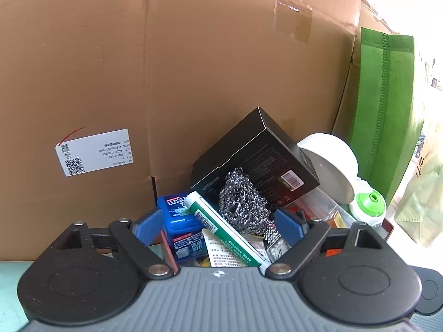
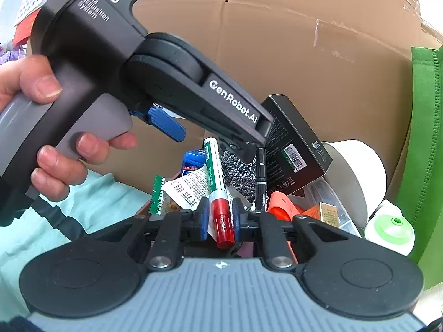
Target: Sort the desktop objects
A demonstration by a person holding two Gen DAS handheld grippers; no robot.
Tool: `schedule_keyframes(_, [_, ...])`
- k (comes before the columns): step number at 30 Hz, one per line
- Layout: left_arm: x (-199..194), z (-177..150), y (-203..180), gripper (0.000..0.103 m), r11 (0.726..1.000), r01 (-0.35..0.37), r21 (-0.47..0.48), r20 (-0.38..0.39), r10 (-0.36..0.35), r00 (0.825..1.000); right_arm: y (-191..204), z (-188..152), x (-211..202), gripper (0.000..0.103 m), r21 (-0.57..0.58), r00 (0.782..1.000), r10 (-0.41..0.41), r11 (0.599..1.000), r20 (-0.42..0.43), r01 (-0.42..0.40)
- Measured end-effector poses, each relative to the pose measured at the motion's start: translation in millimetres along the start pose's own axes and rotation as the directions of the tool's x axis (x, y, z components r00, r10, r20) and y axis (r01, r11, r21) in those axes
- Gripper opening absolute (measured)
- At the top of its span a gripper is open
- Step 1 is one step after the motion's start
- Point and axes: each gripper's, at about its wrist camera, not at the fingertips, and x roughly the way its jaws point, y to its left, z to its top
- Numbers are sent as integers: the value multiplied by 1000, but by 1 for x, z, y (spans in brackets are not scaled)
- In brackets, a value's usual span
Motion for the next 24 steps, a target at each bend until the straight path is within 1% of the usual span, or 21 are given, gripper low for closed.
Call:
schedule_keyframes(1, [-2,-1,1,93,1000,-2,-1,3,2,1000,1,0,-2,39,1,1000,10,1000,5,-10])
schedule_keyframes(3, [-8,-3,2,93,1000,-8,-5,12,8,1000,3,-1,-1,48,0,1000,15,1000,16,-15])
schedule_keyframes(6, [-18,-4,3,96,1000,-29,-5,29,29,999,7,-1,-6,53,-5,1000,6,1000,29,-5])
schedule_keyframes(9, [-33,-7,4,98,999,-33,-13,63,33,997,6,-2,-13,57,34,999,22,999,49,-23])
schedule_keyframes(12, [-49,-11,6,99,999,-37,-29,90,39,995,5,-5,-23,64,63,998,4,998,55,-7])
schedule_keyframes(13, [-55,-13,7,99,999,-37,-36,98,40,994,5,-6,-26,71,71,999,-7,997,53,3])
schedule_keyframes(14, [-60,-16,7,100,998,-40,-43,103,44,994,5,-7,-30,76,82,999,-22,996,48,18])
schedule_keyframes(15, [-66,-19,7,100,998,-44,-48,108,49,993,5,-9,-34,85,94,998,-37,995,44,33])
schedule_keyframes(16, [-72,-22,6,101,997,-49,-53,114,55,992,5,-10,-40,89,106,998,-53,993,43,49])
schedule_keyframes(18, [-83,-30,3,101,995,-83,-59,120,89,989,7,-12,-50,92,115,997,-65,991,37,61])
schedule_keyframes(19, [-88,-34,0,101,992,-112,-63,124,119,985,8,-13,-54,95,118,997,-70,991,29,67])
schedule_keyframes(21, [-98,-43,-5,102,983,-168,-76,133,177,975,10,-15,-64,99,121,995,-100,988,8,98])
schedule_keyframes(22, [-102,-47,-8,103,979,-185,-82,130,194,972,11,-16,-69,99,122,993,-117,986,0,116])
schedule_keyframes(24, [-107,-56,-12,103,977,-190,-97,112,200,973,10,-19,-76,99,120,989,-147,982,-18,148])
